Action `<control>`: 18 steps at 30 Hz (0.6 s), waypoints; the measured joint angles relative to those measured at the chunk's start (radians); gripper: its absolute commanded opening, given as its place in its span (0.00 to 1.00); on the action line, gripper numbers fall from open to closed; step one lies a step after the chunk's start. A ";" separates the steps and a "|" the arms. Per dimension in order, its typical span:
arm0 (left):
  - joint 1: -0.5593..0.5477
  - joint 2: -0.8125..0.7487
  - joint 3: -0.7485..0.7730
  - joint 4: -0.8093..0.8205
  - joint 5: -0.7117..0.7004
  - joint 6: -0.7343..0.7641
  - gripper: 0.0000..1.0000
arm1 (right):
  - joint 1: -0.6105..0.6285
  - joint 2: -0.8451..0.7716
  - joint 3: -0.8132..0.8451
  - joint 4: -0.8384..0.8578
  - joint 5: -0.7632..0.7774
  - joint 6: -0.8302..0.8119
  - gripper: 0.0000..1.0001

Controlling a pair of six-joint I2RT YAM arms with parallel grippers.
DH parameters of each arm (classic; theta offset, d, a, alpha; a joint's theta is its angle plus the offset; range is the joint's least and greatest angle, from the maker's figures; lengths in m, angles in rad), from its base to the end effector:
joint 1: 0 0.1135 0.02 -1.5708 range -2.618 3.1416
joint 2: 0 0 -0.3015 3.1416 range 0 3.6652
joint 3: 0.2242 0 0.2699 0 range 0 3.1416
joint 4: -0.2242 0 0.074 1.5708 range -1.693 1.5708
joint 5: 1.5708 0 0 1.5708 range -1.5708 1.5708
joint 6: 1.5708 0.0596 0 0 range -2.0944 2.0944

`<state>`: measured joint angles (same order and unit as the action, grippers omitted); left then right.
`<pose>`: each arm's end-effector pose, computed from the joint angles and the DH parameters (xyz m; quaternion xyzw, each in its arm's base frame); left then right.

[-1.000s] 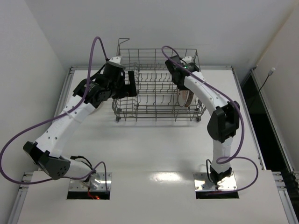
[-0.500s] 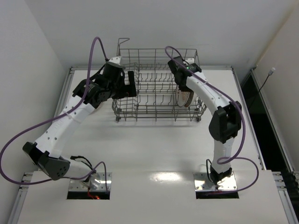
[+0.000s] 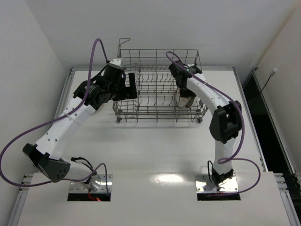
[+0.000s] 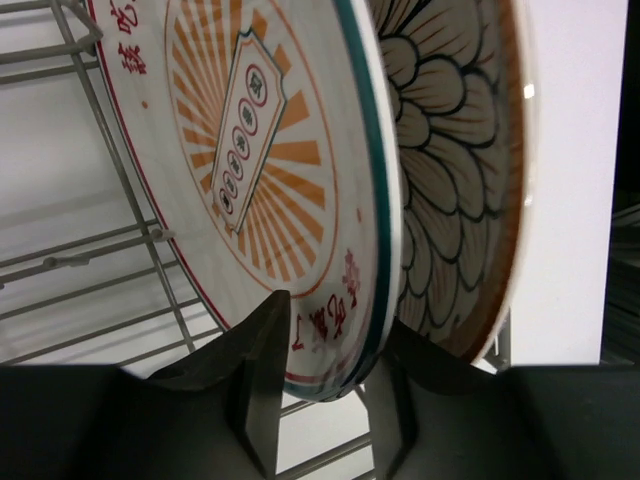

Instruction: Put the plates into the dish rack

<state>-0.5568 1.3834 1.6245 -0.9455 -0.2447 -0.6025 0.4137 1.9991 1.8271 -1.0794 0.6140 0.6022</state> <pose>0.2670 -0.1492 0.4455 -0.0718 0.8994 -0.1355 0.4093 0.4289 0.1508 0.2853 0.1364 0.9324 -0.1870 0.2776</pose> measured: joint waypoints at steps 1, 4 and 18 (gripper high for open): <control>0.000 0.000 0.000 0.000 0.000 0.000 1.00 | 0.000 0.000 0.000 -0.003 -0.003 0.000 0.36; 0.000 0.000 0.000 0.001 0.000 0.000 1.00 | 0.005 0.003 0.002 -0.011 -0.019 0.000 0.42; 0.000 -0.001 -0.012 0.007 0.001 -0.001 1.00 | 0.013 0.005 0.122 -0.089 -0.018 0.000 0.47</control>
<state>-0.5568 1.3827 1.6123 -0.9382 -0.2440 -0.6033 0.4271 2.0045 1.9488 -1.1683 0.5957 0.6022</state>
